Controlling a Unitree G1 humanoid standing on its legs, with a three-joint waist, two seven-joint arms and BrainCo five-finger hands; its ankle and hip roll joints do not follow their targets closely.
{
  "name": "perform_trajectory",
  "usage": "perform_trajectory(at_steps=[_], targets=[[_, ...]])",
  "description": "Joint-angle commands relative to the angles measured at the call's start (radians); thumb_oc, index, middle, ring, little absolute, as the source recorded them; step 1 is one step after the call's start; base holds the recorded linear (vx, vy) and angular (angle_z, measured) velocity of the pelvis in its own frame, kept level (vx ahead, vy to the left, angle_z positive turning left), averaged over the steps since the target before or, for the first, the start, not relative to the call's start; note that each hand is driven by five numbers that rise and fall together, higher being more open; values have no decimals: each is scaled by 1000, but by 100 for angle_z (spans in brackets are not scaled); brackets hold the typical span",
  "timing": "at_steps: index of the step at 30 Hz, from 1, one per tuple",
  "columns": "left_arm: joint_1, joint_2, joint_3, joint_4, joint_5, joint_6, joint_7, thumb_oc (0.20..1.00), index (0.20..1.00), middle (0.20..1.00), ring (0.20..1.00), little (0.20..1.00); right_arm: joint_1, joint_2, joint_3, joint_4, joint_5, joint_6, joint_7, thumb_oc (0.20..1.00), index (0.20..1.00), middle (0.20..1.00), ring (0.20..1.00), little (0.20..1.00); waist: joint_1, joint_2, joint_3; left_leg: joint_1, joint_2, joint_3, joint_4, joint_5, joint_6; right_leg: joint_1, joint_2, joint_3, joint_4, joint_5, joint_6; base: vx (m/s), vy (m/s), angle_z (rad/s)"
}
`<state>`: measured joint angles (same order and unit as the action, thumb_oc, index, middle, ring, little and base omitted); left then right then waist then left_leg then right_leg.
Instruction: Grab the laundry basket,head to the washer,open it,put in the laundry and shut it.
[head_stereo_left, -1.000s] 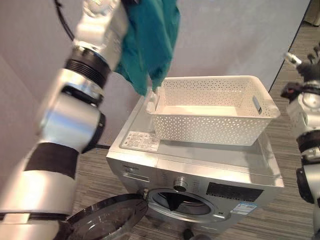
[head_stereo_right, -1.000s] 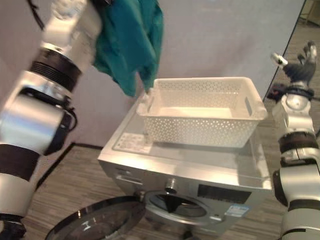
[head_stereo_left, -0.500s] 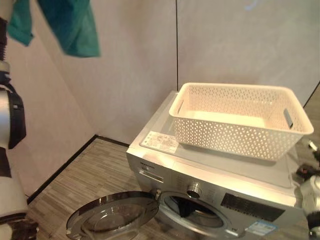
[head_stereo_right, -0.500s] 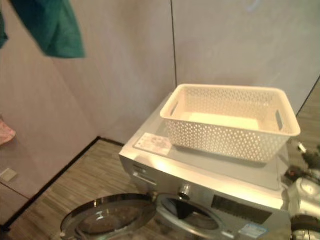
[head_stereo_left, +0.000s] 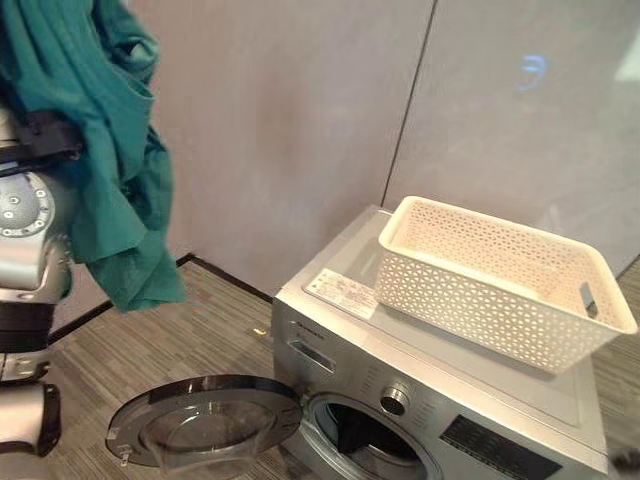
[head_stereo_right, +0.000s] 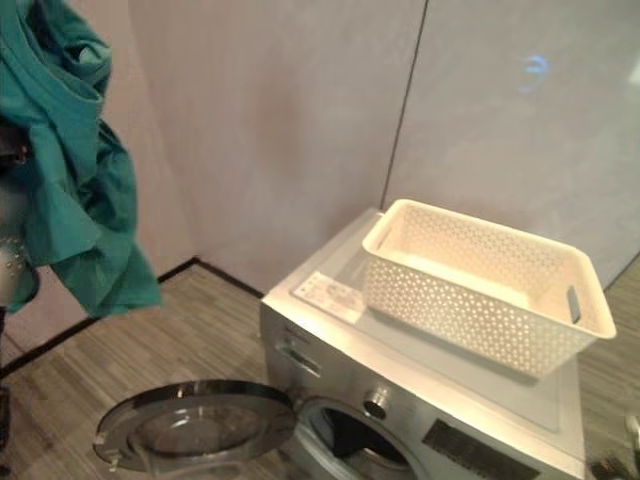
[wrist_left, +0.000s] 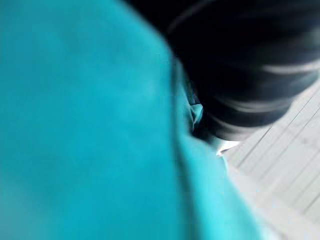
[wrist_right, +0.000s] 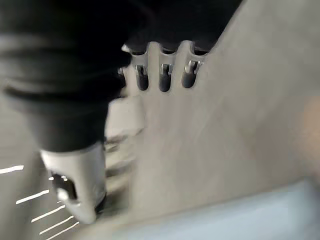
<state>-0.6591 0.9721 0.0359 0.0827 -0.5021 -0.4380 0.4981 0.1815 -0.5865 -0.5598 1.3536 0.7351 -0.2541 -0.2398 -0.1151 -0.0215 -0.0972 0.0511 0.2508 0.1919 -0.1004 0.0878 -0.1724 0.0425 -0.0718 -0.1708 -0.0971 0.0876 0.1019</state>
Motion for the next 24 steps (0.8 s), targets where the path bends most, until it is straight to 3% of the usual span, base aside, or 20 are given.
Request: perform_trajectory(at_steps=[1, 2, 3, 4, 7, 12, 18, 19, 24], targets=[[-132, 20, 58, 12, 11, -11, -71, 200, 200, 200, 200, 200, 4, 53, 59, 79, -28, 52, 8, 1000, 1000, 1000, 1000, 1000, -41, 81, 71, 81, 25, 22, 13, -84, -7, 9, -60, -4, 10, -113, 69, -5, 16, 15], [-53, 22, 100, -8, 2, -7, -89, 200, 200, 200, 200, 200, 40, 100, 116, 144, -131, 105, 15, 1000, 1000, 1000, 1000, 1000, -33, 72, 79, 85, 27, 25, 13, -90, -8, 12, -60, -8, 10, -113, 73, -18, 8, 7], [-43, 23, 109, -13, 1, -6, -90, 200, 200, 200, 200, 200, 39, 98, 120, 144, -133, 105, 14, 1000, 1000, 1000, 1000, 1000, -36, 71, 78, 82, 25, 26, 13, -84, -8, 8, -61, -6, 10, -109, 71, -19, 2, 4], [26, 13, 129, -2, -21, 4, -109, 200, 200, 200, 200, 200, 86, 163, 155, 203, -184, 149, 44, 1000, 1000, 1000, 1000, 1000, -37, 65, 78, 80, 26, 31, 13, -85, -9, 7, -63, -7, 10, -108, 71, -20, -3, -4], [43, 8, 126, 5, -33, 11, -124, 200, 200, 200, 200, 200, 107, 183, 161, 220, -181, 159, 60, 1000, 1000, 1000, 1000, 1000, -37, 63, 75, 77, 25, 30, 13, -84, -8, 5, -64, -6, 10, -107, 71, 3, 4, -7], [168, -122, 156, -23, -56, 30, -186, 200, 200, 200, 200, 200, 90, 285, 235, 272, -208, 204, 136, 1000, 1000, 1000, 1000, 1000, -35, 54, 85, 72, 22, 26, 13, -84, -4, 4, -68, -5, 10, -104, 69, -2, 3, -5], [351, -279, 224, -157, 12, 44, -199, 200, 200, 200, 200, 200, 45, 332, 290, 233, -221, 195, 141, 1000, 1000, 1000, 1000, 1000, -23, 55, 99, 76, 15, 29, 13, -93, 2, 4, -74, 2, 10, -108, 66, -3, 2, -3], [433, -352, 256, -218, 43, 45, -207, 200, 200, 200, 200, 200, 25, 337, 300, 224, -221, 192, 139, 1000, 1000, 1000, 1000, 1000, -13, 54, 106, 80, 13, 30, 13, -97, 5, 6, -77, 4, 10, -110, 65, 3, 32, -2], [567, -448, 263, -359, 144, 55, -247, 200, 200, 200, 200, 200, -29, 349, 351, 181, -239, 182, 132, 1000, 1000, 1000, 1000, 1000, 20, 47, 119, 78, 2, 21, 13, -108, 17, 9, -87, 2, 10, -108, 63, -8, 22, -1]])
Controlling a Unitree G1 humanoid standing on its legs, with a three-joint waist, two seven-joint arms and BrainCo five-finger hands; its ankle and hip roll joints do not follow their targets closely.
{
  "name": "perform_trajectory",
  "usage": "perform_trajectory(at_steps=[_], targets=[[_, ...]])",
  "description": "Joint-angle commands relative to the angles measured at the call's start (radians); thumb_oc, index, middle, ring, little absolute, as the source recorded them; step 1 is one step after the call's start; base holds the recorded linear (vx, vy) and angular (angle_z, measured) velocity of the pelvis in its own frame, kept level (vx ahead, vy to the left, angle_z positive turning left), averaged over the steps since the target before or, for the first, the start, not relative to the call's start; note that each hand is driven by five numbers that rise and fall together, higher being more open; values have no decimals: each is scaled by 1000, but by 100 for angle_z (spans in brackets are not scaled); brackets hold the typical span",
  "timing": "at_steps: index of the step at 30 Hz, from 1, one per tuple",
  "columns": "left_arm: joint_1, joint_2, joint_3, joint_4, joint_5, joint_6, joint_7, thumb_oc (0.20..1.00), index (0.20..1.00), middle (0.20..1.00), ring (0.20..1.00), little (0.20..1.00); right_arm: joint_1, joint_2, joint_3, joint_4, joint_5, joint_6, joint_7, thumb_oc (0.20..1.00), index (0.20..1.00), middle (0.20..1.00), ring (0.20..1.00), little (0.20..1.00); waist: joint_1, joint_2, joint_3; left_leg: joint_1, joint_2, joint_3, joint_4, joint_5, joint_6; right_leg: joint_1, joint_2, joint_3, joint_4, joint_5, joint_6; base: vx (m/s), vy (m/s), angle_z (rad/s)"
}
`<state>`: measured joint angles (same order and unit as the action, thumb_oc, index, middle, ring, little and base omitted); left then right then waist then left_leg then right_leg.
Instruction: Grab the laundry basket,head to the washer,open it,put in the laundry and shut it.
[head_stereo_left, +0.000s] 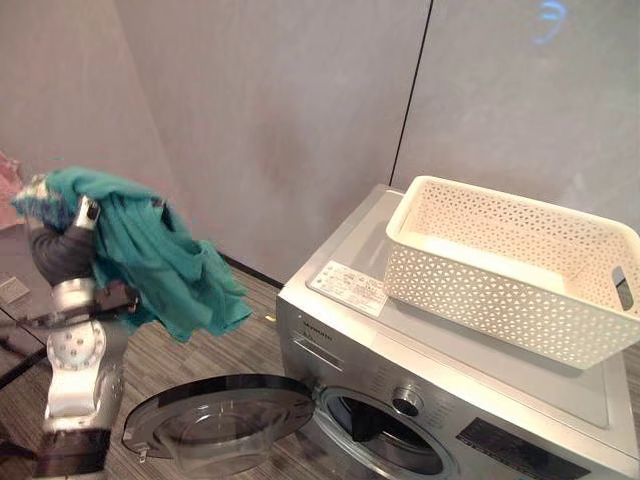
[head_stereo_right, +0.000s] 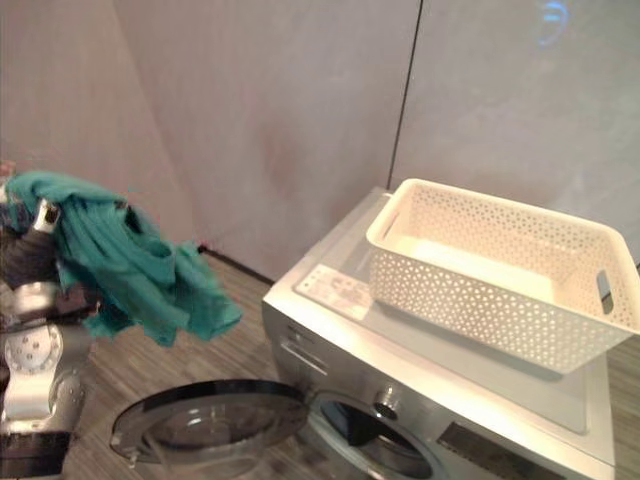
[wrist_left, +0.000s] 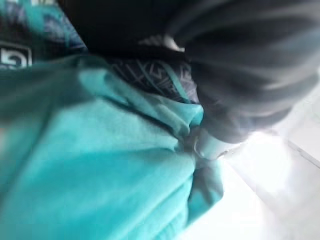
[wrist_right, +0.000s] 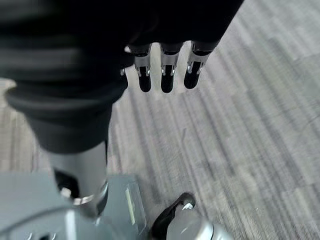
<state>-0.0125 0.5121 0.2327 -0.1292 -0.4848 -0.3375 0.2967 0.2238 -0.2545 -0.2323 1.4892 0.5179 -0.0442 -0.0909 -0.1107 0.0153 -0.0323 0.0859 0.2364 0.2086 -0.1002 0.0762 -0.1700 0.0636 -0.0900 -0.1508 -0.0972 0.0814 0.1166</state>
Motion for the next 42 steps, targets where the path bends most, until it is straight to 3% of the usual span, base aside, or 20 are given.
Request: perform_trajectory(at_steps=[1, 7, 9, 11, 14, 15, 16, 22, 24, 30, 34, 35, 36, 38, 39, 42], targets=[[-75, 9, 69, -154, 128, -42, -46, 200, 200, 200, 200, 200, -70, 16, 25, 45, -22, -28, -17, 1000, 1000, 1000, 1000, 1000, 15, 10, 53, 43, 15, 5, 13, -97, 15, -11, -70, -17, 10, -102, 49, -40, 43, 1], [6, -20, -12, -275, 107, -25, -149, 200, 200, 200, 200, 200, -120, 18, 76, -11, -60, -31, -27, 1000, 1000, 1000, 1000, 1000, 47, -3, 74, 15, -9, -8, 69, -126, 36, -20, -96, -18, 10, -85, 58, -100, 68, 2], [-30, 19, -55, -305, 144, -25, -184, 200, 200, 200, 200, 200, -165, -66, 61, 24, -54, 3, -21, 1000, 1000, 1000, 1000, 1000, 68, -16, 80, -19, -20, -28, 137, -159, 45, -25, -114, -20, 10, -73, 64, -174, 93, -1], [-43, 20, -72, -314, 151, -23, -184, 200, 200, 200, 200, 200, -181, -78, 64, 43, -50, 9, -22, 1000, 1000, 1000, 1000, 1000, 75, -19, 82, -31, -25, -42, 160, -171, 50, -23, -120, -26, 10, -70, 65, -98, 71, 5], [-111, 39, -127, -307, 198, -15, -174, 200, 200, 200, 200, 200, -207, -110, 62, 62, -29, 29, -19, 1000, 1000, 1000, 1000, 1000, 91, -30, 95, -57, -43, -116, 231, -200, 56, -23, -132, -14, 10, -62, 68, -155, 110, 21], [-139, 25, -170, -289, 195, -14, -180, 200, 200, 200, 200, 200, -236, -130, 67, 57, -14, 34, -22, 1000, 1000, 1000, 1000, 1000, 99, -38, 105, -79, -72, -178, 262, -239, 54, -27, -155, -17, 10, -47, 75, -171, 181, 21], [-146, 21, -187, -286, 194, -14, -187, 200, 200, 200, 200, 200, -249, -141, 65, 55, -14, 38, -22, 1000, 1000, 1000, 1000, 1000, 95, -42, 106, -89, -81, -179, 285, -259, 62, -27, -174, -25, 10, -37, 84, -205, 254, 16], [-155, 26, -247, -285, 166, 2, -233, 200, 200, 200, 200, 200, -320, -212, 54, 73, -26, 72, -33, 1000, 1000, 1000, 1000, 1000, 115, -56, 103, -110, -168, -162, 390, -366, 145, -65, -270, -15, 10, 36, 122, -94, 257, 0], [-148, 29, -317, -281, 123, 24, -303, 200, 200, 200, 200, 200, -351, -278, 20, 107, -31, 100, -30, 1000, 1000, 1000, 1000, 1000, 146, -68, 103, -126, -230, -145, 480, -433, 204, -71, -350, -40, 10, 85, 139, -117, 446, -15], [-125, -2, -458, -211, 56, 52, -393, 200, 200, 200, 200, 200, -380, -359, -12, 110, -59, 125, -26, 1000, 1000, 1000, 1000, 1000, 167, -77, 107, -132, -301, -144, 528, -469, 250, -61, -428, -86, 14, 164, 145, -51, 217, 3], [-74, -10, -545, -142, 5, 88, -465, 200, 200, 200, 200, 200, -457, -425, 12, 88, -108, 128, -26, 1000, 1000, 1000, 1000, 1000, 188, -26, 154, -81, -302, -110, 476, -444, 269, -104, -460, -199, 110, 190, 120, -83, 229, -28], [-46, 3, -576, -119, 2, 100, -495, 200, 200, 200, 200, 200, -487, -452, 17, 88, -121, 128, -29, 1000, 1000, 1000, 1000, 1000, 201, 12, 171, -60, -286, -107, 438, -431, 275, -83, -444, -259, 175, 139, 124, -134, 220, -69], [-33, -3, -574, -88, 6, 96, -494, 200, 200, 200, 200, 200, -463, -402, 29, 46, -99, 100, -13, 1000, 1000, 1000, 1000, 1000, 184, 25, 178, -50, -285, -101, 404, -414, 281, -79, -429, -262, 216, 123, 115, -74, 139, -58], [-12, -10, -581, -38, 3, 106, -497, 200, 200, 200, 200, 200, -434, -386, 42, 35, -84, 92, -10, 1000, 1000, 1000, 1000, 1000, 171, 25, 177, -39, -284, -94, 364, -387, 282, -83, -407, -253, 263, 91, 103, -54, 58, -39], [29, 11, -570, -20, 34, 102, -512, 200, 200, 200, 200, 200, -418, -391, 50, 38, -105, 78, 8, 1000, 1000, 1000, 1000, 1000, 166, 32, 174, -28, -286, -89, 307, -359, 283, -94, -377, -242, 332, 39, 92, -89, 72, -37], [117, 30, -533, 13, 47, 124, -501, 200, 200, 200, 200, 200, -402, -373, 43, 55, -116, 77, 11, 1000, 1000, 1000, 1000, 1000, 174, 44, 177, -29, -287, -73, 247, -322, 280, -77, -350, -256, 404, -66, 64, -95, 4, -43]])
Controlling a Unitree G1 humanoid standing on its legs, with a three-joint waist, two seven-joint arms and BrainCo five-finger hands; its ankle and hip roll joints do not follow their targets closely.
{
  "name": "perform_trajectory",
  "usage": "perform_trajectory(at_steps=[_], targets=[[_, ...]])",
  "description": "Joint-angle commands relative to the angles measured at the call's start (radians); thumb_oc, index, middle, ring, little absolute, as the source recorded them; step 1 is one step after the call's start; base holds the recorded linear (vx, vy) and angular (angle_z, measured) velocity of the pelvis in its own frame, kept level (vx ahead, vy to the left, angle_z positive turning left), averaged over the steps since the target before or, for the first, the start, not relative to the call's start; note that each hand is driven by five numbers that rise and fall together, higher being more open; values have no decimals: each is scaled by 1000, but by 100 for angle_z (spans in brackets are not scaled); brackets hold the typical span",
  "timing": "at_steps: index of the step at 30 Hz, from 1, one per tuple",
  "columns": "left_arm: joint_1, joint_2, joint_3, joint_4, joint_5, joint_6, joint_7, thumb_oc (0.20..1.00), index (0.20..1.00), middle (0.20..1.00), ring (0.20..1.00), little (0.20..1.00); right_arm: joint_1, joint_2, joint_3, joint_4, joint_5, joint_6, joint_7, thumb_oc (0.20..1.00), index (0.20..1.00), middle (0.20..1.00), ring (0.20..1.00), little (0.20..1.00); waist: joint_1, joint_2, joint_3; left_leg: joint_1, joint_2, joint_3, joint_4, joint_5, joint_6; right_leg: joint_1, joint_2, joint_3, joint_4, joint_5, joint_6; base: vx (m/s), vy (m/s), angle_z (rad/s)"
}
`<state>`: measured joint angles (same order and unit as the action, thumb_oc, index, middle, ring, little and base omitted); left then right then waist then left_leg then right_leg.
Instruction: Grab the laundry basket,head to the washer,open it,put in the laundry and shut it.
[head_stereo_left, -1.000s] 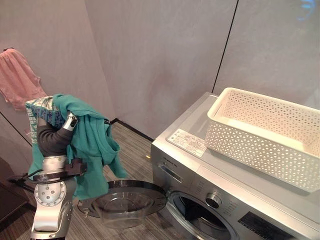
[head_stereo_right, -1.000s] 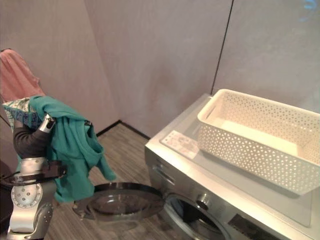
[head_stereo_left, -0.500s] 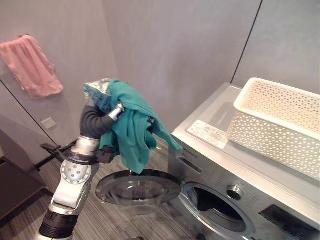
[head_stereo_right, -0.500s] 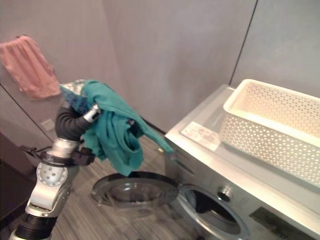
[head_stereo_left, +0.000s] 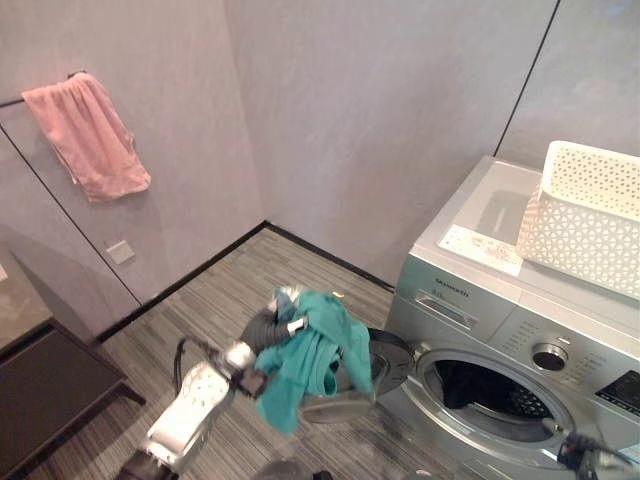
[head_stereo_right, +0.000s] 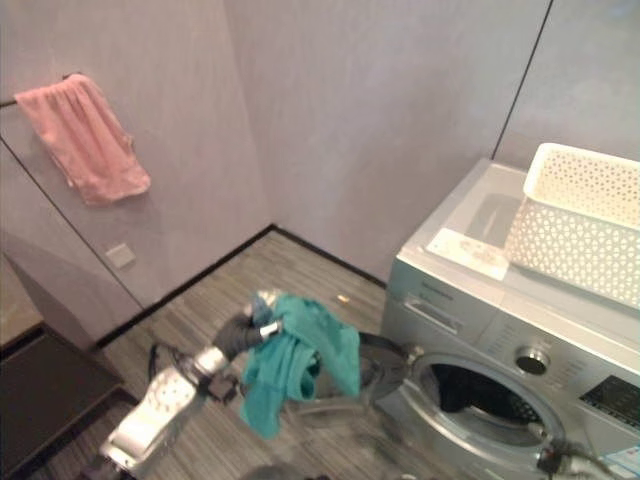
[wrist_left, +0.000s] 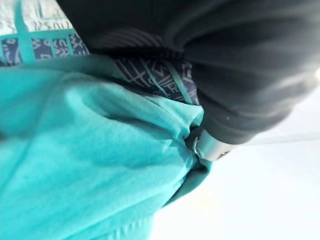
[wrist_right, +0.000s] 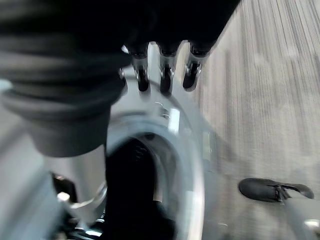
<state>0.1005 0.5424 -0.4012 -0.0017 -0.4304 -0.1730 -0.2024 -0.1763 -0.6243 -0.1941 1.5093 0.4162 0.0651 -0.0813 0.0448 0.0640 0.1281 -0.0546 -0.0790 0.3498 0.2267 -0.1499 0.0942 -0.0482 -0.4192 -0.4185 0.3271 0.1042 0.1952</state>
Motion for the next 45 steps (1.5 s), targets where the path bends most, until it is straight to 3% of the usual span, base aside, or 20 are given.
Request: perform_trajectory(at_steps=[1, 3, 6, 8, 14, 21, 23, 26, 31, 37, 45], targets=[[15, -35, 97, -121, -16, -24, 11, 200, 200, 200, 200, 200, 2, 135, 32, 47, -26, -53, -50, 1000, 1000, 1000, 1000, 1000, 21, 20, 21, 105, 22, -206, -95, -84, 16, 47, -12, 11, -14, -116, -22, -82, 6, -49], [64, -26, 136, -97, 7, -26, 42, 200, 200, 200, 200, 200, 46, 254, 25, -11, 26, -81, -64, 1000, 1000, 1000, 1000, 1000, 17, 32, 23, 97, 21, -196, -121, -66, 11, 67, 7, 24, 0, -157, -31, -50, -7, -48], [91, -35, 141, -69, 22, -31, 59, 200, 200, 200, 200, 200, 60, 315, 62, -50, 31, -85, -64, 1000, 1000, 1000, 1000, 1000, 37, 33, 20, 74, 23, -161, -130, -45, -8, 119, 15, -2, -68, -172, -31, -108, -69, -50], [121, -47, 139, -62, 31, -34, 63, 200, 200, 200, 200, 200, 52, 318, 83, -52, 11, -82, -68, 1000, 1000, 1000, 1000, 1000, 69, 35, 19, 25, 44, -125, -114, -20, -29, 152, 35, -35, -192, -165, -16, -129, -227, -54], [131, -41, 112, -40, 41, -29, 56, 200, 200, 200, 200, 200, 53, 330, 124, -48, -22, -84, -82, 1000, 1000, 1000, 1000, 1000, 57, 60, 28, 13, 108, -134, -169, 54, -85, 205, 107, -97, -289, -180, -31, -55, -235, -48], [120, -56, 172, -48, 73, -28, 99, 200, 200, 200, 200, 200, 89, 348, 120, -32, -16, -75, -63, 1000, 1000, 1000, 1000, 1000, 52, 53, -12, 67, 117, -148, -254, 99, -110, 258, 138, -132, -333, -182, -40, 27, -76, 7], [25, -45, 241, -127, 103, -54, 157, 200, 200, 200, 200, 200, 105, 357, 131, -42, -23, -82, -70, 1000, 1000, 1000, 1000, 1000, 43, 46, -34, 84, 122, -154, -274, 108, -122, 275, 150, -145, -345, -183, -46, 40, -61, 20], [-57, -40, 267, -195, 123, -70, 194, 200, 200, 200, 200, 200, 112, 363, 148, -50, -37, -82, -71, 1000, 1000, 1000, 1000, 1000, 30, 40, -47, 98, 126, -149, -288, 113, -128, 284, 159, -146, -354, -183, -49, 39, -49, 15], [-236, -75, 221, -303, 82, -85, 221, 200, 200, 200, 200, 200, 96, 390, 199, -62, -41, -78, -59, 1000, 1000, 1000, 1000, 1000, 13, 25, -75, 124, 134, -140, -306, 117, -137, 297, 172, -138, -364, -184, -55, 45, -39, 0], [-431, -156, 68, -394, -58, -65, 211, 200, 200, 200, 200, 200, 89, 440, 260, -78, -26, -82, -53, 1000, 1000, 1000, 1000, 1000, -12, 16, -83, 139, 147, -126, -309, 115, -142, 303, 184, -128, -373, -186, -60, 13, -36, -10], [-411, -204, -107, -402, -238, 1, 142, 200, 200, 200, 200, 200, 53, 469, 290, -80, 29, -86, -59, 1000, 1000, 1000, 1000, 1000, -9, 13, -56, 145, 172, -119, -309, 126, -157, 308, 214, -114, -385, -200, -78, -5, -57, -4]])
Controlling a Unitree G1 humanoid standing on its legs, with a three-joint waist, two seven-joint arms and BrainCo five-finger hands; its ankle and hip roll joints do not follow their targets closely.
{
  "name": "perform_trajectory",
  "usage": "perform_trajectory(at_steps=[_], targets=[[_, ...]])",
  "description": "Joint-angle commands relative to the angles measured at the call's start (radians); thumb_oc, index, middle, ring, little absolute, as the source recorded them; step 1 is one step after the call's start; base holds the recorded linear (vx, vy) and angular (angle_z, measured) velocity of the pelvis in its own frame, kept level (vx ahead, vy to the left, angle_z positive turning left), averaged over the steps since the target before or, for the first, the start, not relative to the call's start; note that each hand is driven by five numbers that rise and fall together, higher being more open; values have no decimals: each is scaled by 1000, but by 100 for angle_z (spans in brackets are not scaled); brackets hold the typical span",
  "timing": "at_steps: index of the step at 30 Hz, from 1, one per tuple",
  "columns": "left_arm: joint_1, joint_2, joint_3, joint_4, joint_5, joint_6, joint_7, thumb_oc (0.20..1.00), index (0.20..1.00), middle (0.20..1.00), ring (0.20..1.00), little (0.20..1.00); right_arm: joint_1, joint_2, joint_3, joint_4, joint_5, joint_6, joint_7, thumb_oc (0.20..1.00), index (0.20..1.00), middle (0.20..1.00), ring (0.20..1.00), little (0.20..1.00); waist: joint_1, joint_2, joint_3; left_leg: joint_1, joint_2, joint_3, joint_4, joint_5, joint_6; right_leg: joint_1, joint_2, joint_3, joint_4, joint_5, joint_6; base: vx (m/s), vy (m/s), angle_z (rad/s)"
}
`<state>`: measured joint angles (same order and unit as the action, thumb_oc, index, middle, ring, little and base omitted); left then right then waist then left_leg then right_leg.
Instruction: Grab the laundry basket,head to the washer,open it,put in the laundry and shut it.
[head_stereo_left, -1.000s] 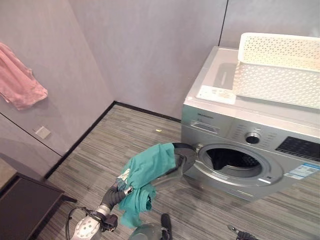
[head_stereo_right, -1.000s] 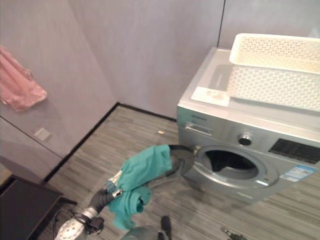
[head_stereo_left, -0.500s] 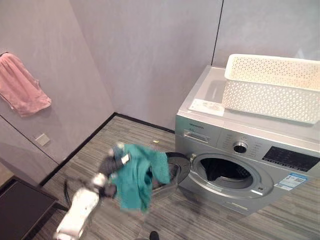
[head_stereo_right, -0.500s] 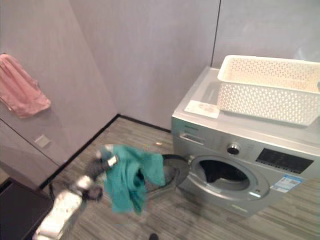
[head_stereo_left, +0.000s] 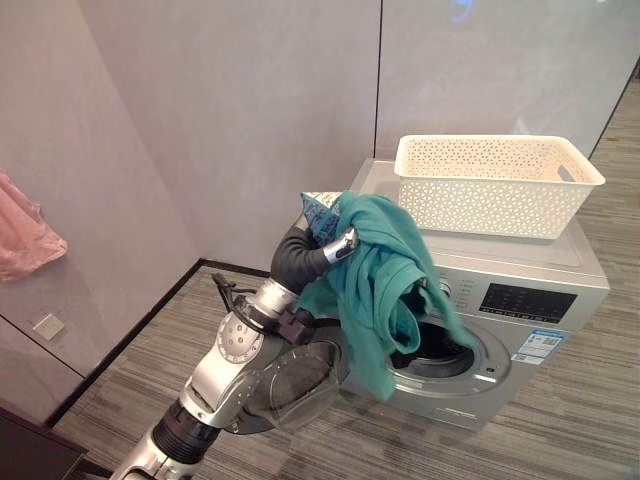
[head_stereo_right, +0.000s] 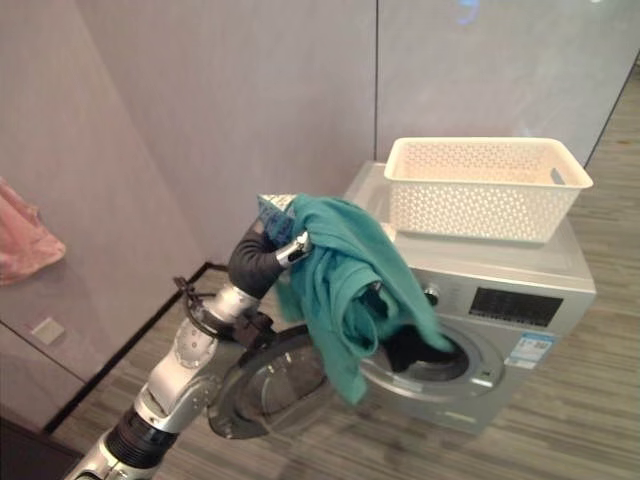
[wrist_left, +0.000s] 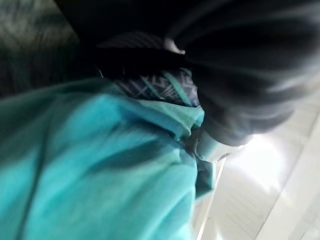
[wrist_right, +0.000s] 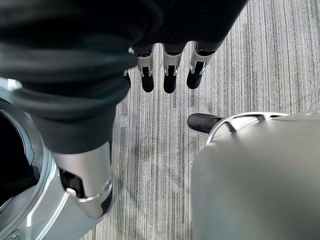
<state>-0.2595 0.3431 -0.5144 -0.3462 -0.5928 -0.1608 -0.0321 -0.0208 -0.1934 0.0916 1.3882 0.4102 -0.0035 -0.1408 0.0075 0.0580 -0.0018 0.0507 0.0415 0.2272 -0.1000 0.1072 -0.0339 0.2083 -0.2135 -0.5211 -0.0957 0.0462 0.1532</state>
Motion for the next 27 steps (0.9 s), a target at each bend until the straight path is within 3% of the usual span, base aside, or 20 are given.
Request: perform_trajectory(at_steps=[1, 8, 11, 13, 16, 17, 18, 19, 20, 21, 22, 23, 27], targets=[[-26, -2, -21, -42, -89, 8, -45, 200, 200, 200, 200, 200, -106, 43, 12, 38, 44, -19, 2, 1000, 1000, 1000, 1000, 1000, 30, 16, 85, 40, 61, 4, 18, -126, -35, 52, 22, -6, 32, -148, -42, -29, -136, -2], [-50, -52, -126, 105, -80, 24, -51, 200, 200, 200, 200, 200, -85, 18, 23, 10, 68, -35, -11, 1000, 1000, 1000, 1000, 1000, 7, 5, 141, 22, 103, -5, 22, -94, -58, 26, 67, 23, 45, -178, -73, -72, -125, -2], [-55, -68, -179, 183, -74, 35, -54, 200, 200, 200, 200, 200, -101, 18, 41, -4, 88, -49, -18, 1000, 1000, 1000, 1000, 1000, -10, -4, 184, -1, 143, -7, 30, -74, -73, -31, 95, 60, 97, -207, -95, -154, -212, -9], [-30, -68, -210, 240, -69, 43, -58, 200, 200, 200, 200, 200, -114, 33, 67, -14, 110, -64, -17, 1000, 1000, 1000, 1000, 1000, -18, -22, 227, -34, 196, -12, 63, -55, -89, -79, 138, 100, 141, -234, -123, -166, -324, -12], [3, -63, -220, 284, -83, 47, -57, 200, 200, 200, 200, 200, -120, 44, 99, -27, 131, -81, -19, 1000, 1000, 1000, 1000, 1000, -19, -48, 265, -104, 277, -38, 165, -41, -106, -118, 190, 147, 174, -257, -165, -153, -378, -25], [4, -65, -232, 306, -73, 55, -49, 200, 200, 200, 200, 200, -139, 36, 111, -37, 149, -93, -29, 1000, 1000, 1000, 1000, 1000, -11, -63, 312, -193, 285, -96, 294, -54, -82, -141, 208, 156, 197, -267, -193, -188, -335, -20], [4, -65, -232, 307, -73, 55, -49, 200, 200, 200, 200, 200, -139, 36, 111, -37, 149, -93, -29, 1000, 1000, 1000, 1000, 1000, -13, -62, 311, -198, 285, -99, 298, -56, -82, -143, 209, 155, 198, -267, -193, -271, -318, 2], [-8, -73, -237, 332, -74, 51, -30, 200, 200, 200, 200, 200, -172, 21, 112, -50, 182, -97, -43, 1000, 1000, 1000, 1000, 1000, -13, -66, 355, -277, 266, -140, 376, -63, -58, -182, 211, 150, 235, -285, -211, -173, -90, 15], [-21, -71, -228, 342, -71, 44, -19, 200, 200, 200, 200, 200, -184, 11, 118, -60, 182, -98, -46, 1000, 1000, 1000, 1000, 1000, -10, -63, 363, -314, 219, -189, 378, -82, -49, -213, 211, 157, 256, -290, -211, -236, -71, 9], [-32, -64, -217, 348, -58, 35, -9, 200, 200, 200, 200, 200, -202, 3, 134, -76, 179, -106, -50, 1000, 1000, 1000, 1000, 1000, 4, -64, 376, -351, 144, -259, 356, -90, -43, -244, 216, 173, 277, -289, -207, -101, 33, 14], [-34, -64, -216, 350, -57, 35, -8, 200, 200, 200, 200, 200, -205, 4, 134, -76, 180, -106, -50, 1000, 1000, 1000, 1000, 1000, 0, -65, 373, -358, 141, -262, 357, -90, -42, -252, 212, 170, 284, -293, -206, -92, 29, 2], [-48, -64, -205, 368, -49, 21, 7, 200, 200, 200, 200, 200, -231, 16, 158, -89, 173, -115, -57, 1000, 1000, 1000, 1000, 1000, 20, -69, 387, -382, 105, -348, 266, -63, -48, -287, 233, 202, 332, -303, -197, -32, -5, -18], [-68, -70, -159, 412, -49, 9, 52, 200, 200, 200, 200, 200, -291, 31, 171, -103, 193, -122, -82, 1000, 1000, 1000, 1000, 1000, 64, -103, 427, -475, 91, -397, 149, -17, -49, -326, 246, 244, 459, -364, -197, 69, 52, -83]])
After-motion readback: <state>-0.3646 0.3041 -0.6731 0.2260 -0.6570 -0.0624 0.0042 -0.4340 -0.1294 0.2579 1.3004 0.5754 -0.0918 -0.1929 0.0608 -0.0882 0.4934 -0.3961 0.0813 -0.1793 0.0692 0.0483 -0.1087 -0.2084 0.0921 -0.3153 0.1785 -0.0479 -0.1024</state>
